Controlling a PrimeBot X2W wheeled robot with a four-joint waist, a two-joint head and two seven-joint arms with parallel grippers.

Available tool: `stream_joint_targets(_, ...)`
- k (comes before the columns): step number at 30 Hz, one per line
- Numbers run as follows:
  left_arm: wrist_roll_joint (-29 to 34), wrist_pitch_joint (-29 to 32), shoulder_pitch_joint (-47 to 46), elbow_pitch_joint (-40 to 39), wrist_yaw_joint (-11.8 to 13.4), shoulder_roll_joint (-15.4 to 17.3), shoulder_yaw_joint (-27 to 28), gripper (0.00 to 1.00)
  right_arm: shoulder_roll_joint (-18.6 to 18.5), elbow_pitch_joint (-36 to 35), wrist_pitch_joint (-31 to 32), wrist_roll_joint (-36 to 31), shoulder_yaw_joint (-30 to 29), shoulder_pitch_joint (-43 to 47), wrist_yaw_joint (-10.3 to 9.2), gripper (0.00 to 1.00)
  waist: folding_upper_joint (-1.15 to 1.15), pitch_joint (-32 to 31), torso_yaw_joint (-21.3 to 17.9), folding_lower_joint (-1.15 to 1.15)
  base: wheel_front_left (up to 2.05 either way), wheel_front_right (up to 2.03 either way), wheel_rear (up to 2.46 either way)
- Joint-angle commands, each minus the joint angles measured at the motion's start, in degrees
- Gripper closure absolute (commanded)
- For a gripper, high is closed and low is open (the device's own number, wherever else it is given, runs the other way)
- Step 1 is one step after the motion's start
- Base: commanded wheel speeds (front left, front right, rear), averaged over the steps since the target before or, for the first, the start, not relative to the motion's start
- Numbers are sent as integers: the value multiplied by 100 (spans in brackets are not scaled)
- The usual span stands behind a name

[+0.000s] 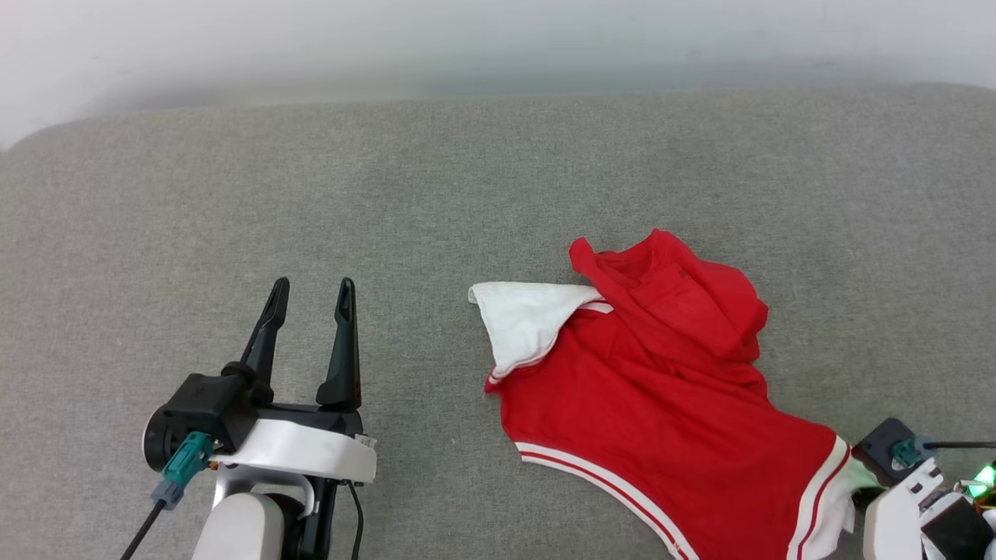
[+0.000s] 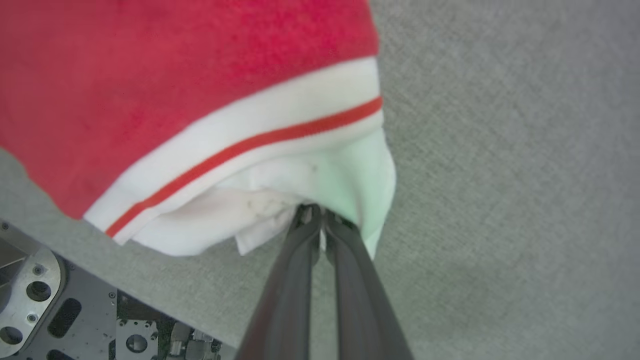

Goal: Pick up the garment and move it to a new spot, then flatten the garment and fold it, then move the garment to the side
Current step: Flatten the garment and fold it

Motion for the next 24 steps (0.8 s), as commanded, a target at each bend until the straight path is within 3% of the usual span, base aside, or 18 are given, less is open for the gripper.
stream_joint_targets(1, 28, -15, 56, 11, 0, -2, 6, 0, 144, 104, -113, -66, -92, -10, -13, 0, 0, -27, -14, 0, 0, 0, 0)
stream_joint_targets(7, 71, -15, 177, 52, -7, -2, 136, 0, 444, -198, -753, -11, -431, -177, -10, 0, 0, -218, -181, 0, 0, 0, 0)
stream_joint_targets(14, -45, -15, 274, 25, -17, -2, 195, 0, 687, -927, -1625, 261, -1301, 60, -8, 0, 0, -391, -418, 0, 0, 0, 0)
stream_joint_targets(20, -70, -15, 267, 8, -45, -1, 146, 0, 1445, -1229, -2547, 240, -2298, 326, -7, 0, 0, -360, -611, 0, 0, 0, 0)
stream_joint_targets(24, -93, 168, 89, 230, -94, 118, -190, 0, 1961, -1428, -2988, 67, -2692, 412, -8, 0, 0, -217, -745, 0, 0, 0, 0)
